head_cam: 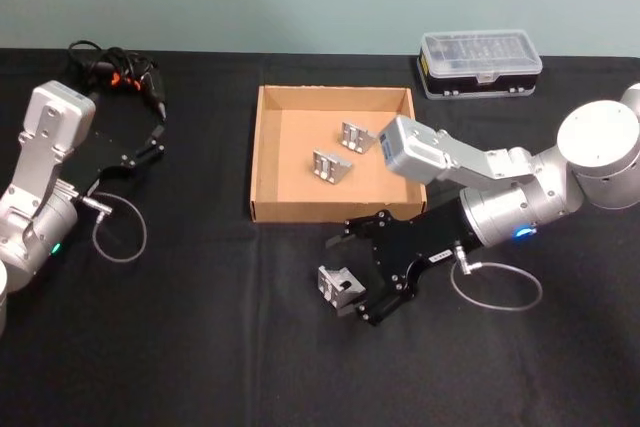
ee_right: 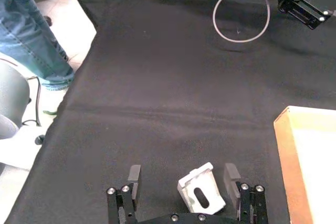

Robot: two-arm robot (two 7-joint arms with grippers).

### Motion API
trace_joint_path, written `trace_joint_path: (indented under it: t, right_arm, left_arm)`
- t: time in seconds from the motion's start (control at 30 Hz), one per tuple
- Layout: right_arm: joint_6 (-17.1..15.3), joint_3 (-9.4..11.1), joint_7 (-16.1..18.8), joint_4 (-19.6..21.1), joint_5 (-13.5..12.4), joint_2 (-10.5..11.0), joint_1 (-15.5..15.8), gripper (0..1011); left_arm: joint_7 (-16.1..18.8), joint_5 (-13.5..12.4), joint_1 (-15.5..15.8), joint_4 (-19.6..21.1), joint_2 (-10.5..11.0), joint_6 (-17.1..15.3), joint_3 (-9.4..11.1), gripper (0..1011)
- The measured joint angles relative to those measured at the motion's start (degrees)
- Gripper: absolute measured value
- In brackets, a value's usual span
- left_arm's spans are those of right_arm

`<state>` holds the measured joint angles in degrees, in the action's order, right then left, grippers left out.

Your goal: Use one hand to pick up the angle iron from the table and place it into the box.

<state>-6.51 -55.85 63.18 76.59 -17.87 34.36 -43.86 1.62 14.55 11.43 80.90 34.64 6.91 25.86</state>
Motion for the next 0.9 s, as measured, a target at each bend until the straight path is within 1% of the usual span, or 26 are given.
trace_joint_path:
  t: [0.5, 0.9]
  right_arm:
    - [0.50, -0.76, -1.46, -0.82, 1.15, -0.69, 0.14, 1002]
    - [0.89, -0.83, -2.60, -3.25, 2.10, -2.33, 0.44, 1002]
  left_arm:
    - [0.00, 0.00, 0.00, 0.00, 0.00, 0.00, 0.00, 1000]
    - [0.00, 0.00, 0.00, 0.00, 0.00, 0.00, 0.00, 1000]
